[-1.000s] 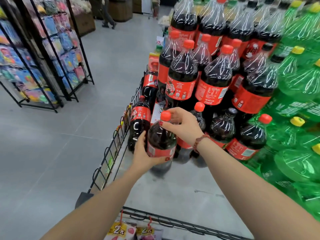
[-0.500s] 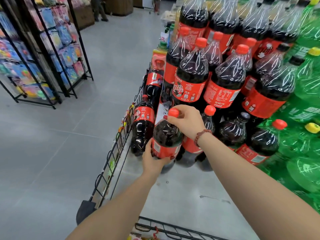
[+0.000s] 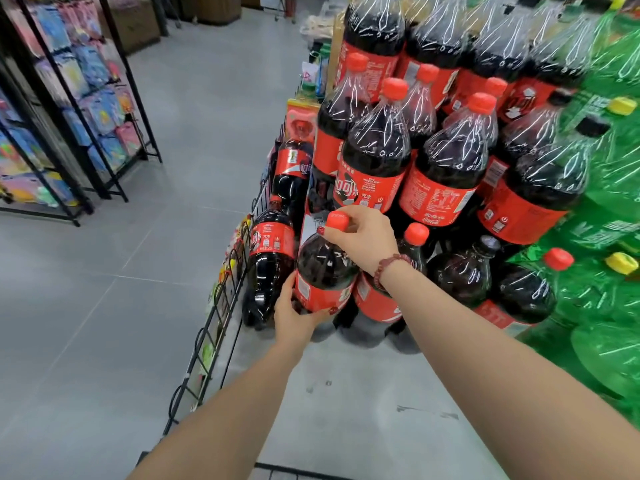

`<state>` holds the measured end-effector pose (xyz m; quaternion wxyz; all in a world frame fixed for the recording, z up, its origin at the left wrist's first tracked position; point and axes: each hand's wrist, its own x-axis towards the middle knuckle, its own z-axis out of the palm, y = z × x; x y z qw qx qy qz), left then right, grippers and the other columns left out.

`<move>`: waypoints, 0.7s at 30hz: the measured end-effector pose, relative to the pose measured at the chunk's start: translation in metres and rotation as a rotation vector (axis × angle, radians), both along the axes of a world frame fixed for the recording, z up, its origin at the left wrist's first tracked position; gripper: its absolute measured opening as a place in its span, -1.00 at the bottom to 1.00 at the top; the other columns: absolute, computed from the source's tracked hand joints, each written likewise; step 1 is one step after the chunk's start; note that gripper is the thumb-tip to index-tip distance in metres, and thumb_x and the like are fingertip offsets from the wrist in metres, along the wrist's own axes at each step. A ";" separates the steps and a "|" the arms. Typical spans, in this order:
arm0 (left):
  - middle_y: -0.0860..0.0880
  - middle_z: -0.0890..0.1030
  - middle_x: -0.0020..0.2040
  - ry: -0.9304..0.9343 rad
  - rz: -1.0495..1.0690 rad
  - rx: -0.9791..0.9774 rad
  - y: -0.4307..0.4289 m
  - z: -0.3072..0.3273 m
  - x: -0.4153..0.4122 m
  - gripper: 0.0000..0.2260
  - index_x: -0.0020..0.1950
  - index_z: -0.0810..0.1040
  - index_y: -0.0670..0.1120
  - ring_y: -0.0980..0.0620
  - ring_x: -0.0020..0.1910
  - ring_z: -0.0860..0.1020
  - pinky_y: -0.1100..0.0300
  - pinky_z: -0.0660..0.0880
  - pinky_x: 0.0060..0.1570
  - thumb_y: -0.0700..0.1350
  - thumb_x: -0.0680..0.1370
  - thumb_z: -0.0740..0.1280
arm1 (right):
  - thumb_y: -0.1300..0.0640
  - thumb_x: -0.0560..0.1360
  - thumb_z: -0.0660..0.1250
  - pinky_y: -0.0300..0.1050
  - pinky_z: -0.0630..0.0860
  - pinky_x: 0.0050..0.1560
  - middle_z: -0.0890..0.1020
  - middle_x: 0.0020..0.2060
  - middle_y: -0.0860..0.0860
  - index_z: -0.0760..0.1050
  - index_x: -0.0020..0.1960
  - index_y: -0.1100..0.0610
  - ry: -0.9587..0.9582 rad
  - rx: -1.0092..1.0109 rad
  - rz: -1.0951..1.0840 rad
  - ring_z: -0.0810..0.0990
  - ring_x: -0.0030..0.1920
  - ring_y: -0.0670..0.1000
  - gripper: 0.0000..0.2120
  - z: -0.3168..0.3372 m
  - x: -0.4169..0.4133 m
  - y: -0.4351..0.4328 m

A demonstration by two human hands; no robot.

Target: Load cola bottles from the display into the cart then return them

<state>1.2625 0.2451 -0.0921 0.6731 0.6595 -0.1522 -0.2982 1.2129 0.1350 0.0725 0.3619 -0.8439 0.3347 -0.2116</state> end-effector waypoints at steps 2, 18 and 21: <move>0.01 0.54 0.30 -0.011 -0.015 0.014 -0.001 -0.001 0.002 -0.17 0.44 0.35 0.10 -0.02 0.29 0.50 -0.05 0.47 0.29 -0.26 0.27 0.62 | -0.04 0.38 0.47 0.04 0.58 0.08 0.66 -0.13 -0.10 0.59 0.03 -0.04 0.016 0.008 0.011 0.63 -0.06 -0.07 -0.75 -0.001 0.001 -0.003; 0.06 0.54 0.26 0.002 -0.015 0.047 0.005 0.005 -0.001 -0.19 0.45 0.36 0.05 0.05 0.23 0.50 0.06 0.47 0.24 -0.26 0.28 0.62 | 0.04 0.36 0.48 -0.02 0.49 0.25 0.64 0.06 -0.17 0.55 0.18 -0.08 -0.110 0.117 -0.012 0.57 0.14 -0.14 -0.61 -0.019 -0.017 0.005; 0.02 0.52 0.21 0.026 0.057 0.102 0.011 0.004 -0.008 -0.29 0.39 0.40 -0.05 0.02 0.23 0.49 -0.01 0.45 0.28 -0.24 0.31 0.60 | 0.20 0.39 0.47 -0.20 0.43 0.23 0.60 0.09 -0.11 0.54 0.22 0.08 -0.190 0.180 0.004 0.54 0.17 -0.12 -0.59 -0.025 -0.036 0.015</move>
